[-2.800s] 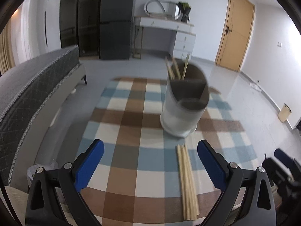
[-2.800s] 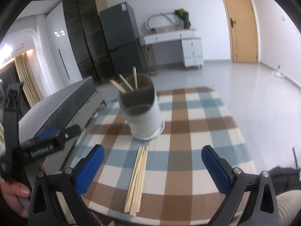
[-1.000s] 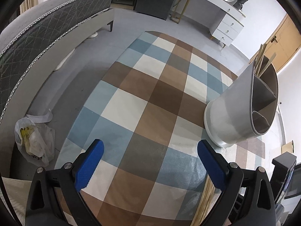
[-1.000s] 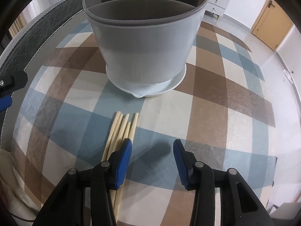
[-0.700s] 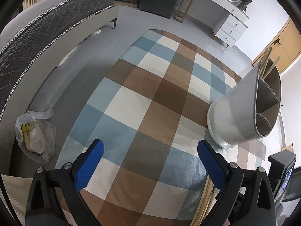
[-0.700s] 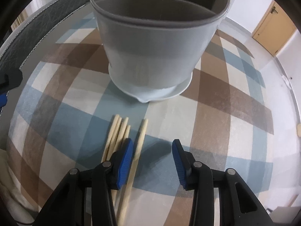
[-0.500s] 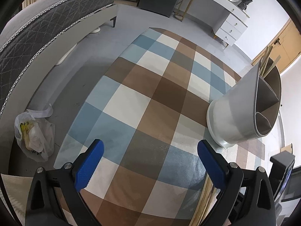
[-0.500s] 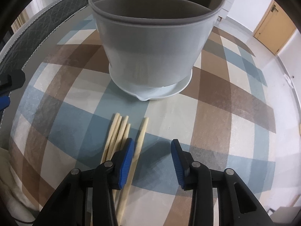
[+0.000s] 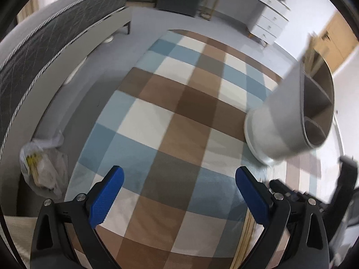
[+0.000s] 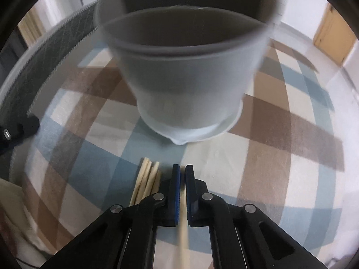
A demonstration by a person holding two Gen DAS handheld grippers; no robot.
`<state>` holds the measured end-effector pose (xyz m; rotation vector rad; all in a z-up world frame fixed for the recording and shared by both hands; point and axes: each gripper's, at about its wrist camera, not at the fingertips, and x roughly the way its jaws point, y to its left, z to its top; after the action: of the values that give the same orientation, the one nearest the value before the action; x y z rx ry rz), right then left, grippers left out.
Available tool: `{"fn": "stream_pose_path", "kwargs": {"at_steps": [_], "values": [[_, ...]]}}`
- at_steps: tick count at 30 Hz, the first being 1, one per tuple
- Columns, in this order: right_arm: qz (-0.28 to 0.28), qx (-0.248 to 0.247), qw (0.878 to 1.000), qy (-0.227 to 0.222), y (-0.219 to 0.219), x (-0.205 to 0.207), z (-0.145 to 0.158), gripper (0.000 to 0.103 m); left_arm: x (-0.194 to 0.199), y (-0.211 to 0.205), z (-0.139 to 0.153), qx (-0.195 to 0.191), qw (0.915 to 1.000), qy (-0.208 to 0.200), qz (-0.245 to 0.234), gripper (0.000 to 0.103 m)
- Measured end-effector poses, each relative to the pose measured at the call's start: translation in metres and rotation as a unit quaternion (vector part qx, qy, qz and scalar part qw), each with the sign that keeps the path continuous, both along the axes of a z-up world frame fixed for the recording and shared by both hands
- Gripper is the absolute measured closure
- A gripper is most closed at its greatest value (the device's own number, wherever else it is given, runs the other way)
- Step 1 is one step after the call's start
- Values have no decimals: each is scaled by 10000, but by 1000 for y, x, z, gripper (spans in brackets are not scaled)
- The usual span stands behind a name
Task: Organize utensils
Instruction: 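Grasp a chopstick with the right gripper while the left gripper grasps another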
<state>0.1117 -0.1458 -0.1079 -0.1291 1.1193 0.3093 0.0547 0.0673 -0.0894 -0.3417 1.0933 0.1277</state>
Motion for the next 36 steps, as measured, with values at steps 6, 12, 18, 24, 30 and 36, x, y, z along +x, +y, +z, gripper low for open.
{"fn": "stream_pose_path", "kwargs": {"at_steps": [6, 12, 18, 24, 30, 36], "values": [[-665, 1186, 9907, -89, -58, -12, 27, 100, -2, -25, -13, -89, 9982, 267, -539, 6], [-866, 1964, 9759, -392, -85, -22, 46, 100, -6, -60, -26, 221, 9926, 437, -1115, 6], [-781, 2108, 9718, -711, -85, -27, 59, 100, -13, -77, -30, 564, 9892, 545, -1239, 6], [-749, 2298, 9656, -958, -93, -32, 73, 100, -13, -85, -44, 751, 9867, 746, -1236, 6], [-803, 2402, 9614, -1077, -101, -34, 81, 100, -14, -90, -48, 1013, 9834, 868, -1232, 6], [-820, 2451, 9591, -1153, -104, -34, 86, 100, -14, -92, -47, 1072, 9831, 862, -1210, 6]]}}
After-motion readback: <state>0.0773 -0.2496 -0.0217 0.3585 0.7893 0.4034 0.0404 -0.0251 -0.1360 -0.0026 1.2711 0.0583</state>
